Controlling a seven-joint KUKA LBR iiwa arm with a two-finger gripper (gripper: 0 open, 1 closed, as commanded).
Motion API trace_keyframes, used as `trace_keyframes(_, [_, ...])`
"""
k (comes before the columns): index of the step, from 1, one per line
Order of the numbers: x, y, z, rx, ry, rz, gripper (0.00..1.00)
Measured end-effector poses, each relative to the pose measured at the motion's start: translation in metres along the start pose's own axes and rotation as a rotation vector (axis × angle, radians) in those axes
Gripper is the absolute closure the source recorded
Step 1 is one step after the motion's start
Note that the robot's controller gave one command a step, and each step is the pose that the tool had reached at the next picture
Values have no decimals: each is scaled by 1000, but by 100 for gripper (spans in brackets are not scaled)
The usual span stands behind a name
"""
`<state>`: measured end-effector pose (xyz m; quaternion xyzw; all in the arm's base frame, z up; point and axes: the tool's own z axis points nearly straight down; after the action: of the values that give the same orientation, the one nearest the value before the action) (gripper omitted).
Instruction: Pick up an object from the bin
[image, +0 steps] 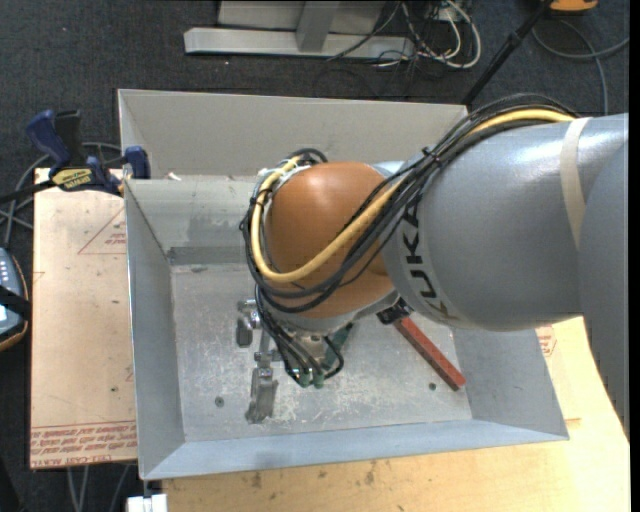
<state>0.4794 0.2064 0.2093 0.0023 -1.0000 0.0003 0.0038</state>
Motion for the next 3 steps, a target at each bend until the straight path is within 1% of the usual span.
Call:
trace_keyframes(1, [-17,-129,142,0,-9,-90,0])
trace_keyframes(2, [-89,-212,138,4,-15,-185,0])
trace_keyframes(3, [-90,-211,138,-1,-11,-183,0])
